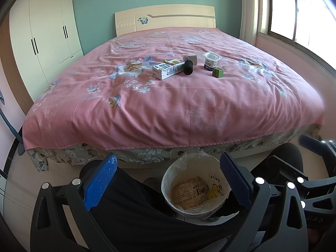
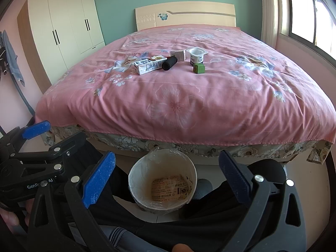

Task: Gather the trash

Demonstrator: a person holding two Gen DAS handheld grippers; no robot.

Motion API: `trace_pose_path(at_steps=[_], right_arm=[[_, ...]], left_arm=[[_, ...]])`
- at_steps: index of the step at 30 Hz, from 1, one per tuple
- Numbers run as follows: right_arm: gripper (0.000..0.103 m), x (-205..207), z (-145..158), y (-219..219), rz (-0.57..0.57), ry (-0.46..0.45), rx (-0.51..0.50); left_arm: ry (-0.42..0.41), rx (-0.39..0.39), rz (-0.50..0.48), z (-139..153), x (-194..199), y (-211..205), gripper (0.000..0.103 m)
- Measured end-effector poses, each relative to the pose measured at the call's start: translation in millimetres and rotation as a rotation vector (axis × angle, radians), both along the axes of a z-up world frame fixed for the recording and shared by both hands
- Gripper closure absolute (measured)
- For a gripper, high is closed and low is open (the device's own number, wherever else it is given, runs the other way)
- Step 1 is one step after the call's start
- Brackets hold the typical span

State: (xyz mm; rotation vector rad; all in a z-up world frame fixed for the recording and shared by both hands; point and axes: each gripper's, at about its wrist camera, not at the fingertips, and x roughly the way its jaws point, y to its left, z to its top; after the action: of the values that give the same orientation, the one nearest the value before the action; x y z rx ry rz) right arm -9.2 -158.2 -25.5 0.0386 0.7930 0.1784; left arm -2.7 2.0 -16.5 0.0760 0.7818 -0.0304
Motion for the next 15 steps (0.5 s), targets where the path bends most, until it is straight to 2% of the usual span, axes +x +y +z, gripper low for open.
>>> trace_pose_path(at_steps=[11,15], right_arm=[[0.006,0.4,-0.1,0.1,0.001,0.0,0.0],[0.006,0.3,-0.3,0.0,0.007,0.0,0.009]], left_arm=[[0.0,0.002,0.001,0.8,1.0,-0.7,0.003],[0.002,-0.02,-0.018,0.8,3.4,0.5,0.003]])
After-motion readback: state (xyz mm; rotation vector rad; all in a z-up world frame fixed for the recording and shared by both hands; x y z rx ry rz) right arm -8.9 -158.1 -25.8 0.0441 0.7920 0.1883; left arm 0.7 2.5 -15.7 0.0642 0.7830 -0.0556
